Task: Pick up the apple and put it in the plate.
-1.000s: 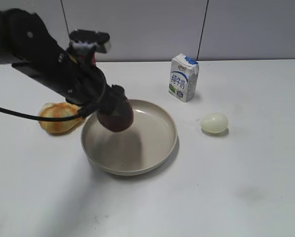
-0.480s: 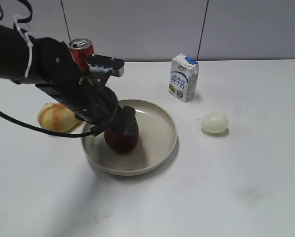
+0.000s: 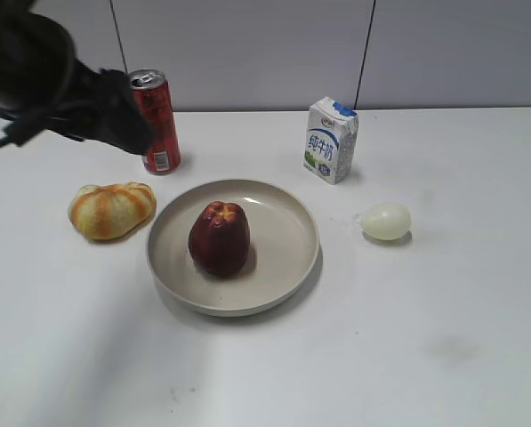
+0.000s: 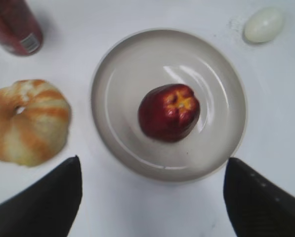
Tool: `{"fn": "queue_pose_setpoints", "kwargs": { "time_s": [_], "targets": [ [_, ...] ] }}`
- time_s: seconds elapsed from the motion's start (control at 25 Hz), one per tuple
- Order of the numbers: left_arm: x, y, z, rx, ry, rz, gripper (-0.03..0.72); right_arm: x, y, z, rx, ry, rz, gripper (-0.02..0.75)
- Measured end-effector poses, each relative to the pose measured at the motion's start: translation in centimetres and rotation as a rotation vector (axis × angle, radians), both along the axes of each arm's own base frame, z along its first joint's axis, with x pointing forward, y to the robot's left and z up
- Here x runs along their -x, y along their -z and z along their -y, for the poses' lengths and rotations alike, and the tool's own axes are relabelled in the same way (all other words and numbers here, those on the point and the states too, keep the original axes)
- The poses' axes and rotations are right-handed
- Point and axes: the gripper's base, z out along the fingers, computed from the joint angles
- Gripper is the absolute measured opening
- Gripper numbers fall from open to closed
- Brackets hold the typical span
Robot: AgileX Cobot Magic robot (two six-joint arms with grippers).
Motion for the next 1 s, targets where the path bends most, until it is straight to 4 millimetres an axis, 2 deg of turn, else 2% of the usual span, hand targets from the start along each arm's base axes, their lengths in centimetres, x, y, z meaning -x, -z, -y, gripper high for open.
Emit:
{"fn": "queue_pose_setpoints", "kwargs": {
  "time_s": [0.08, 0.2, 0.4, 0.76, 0.84, 1.0],
  "targets": [
    [1.2, -1.5, -2.3, 0.0, -0.039, 0.012, 0.688, 0.0, 0.0, 0.0, 0.0, 0.0, 0.0, 0.571],
    [3.6, -2.4, -5.7, -0.008, -0.114, 0.018, 0.682, 0.0, 0.0, 0.0, 0.0, 0.0, 0.0, 0.571],
    [9.7, -1.5, -10.1, -0.049, -0.258, 0.055, 0.671, 0.0, 0.0, 0.0, 0.0, 0.0, 0.0, 0.571],
    [21.8, 0.6, -13.7, -0.092, -0.46, 0.252, 0.647, 0.0, 0.0, 0.0, 0.0, 0.0, 0.0, 0.571],
    [23.9, 0.7, -14.1, -0.082, -0.482, 0.346, 0.642, 0.0, 0.0, 0.0, 0.0, 0.0, 0.0, 0.571],
    [26.4, 1.7, -14.6, -0.053, -0.503, 0.494, 0.631, 0.0, 0.0, 0.0, 0.0, 0.0, 0.0, 0.571]
  ]
}}
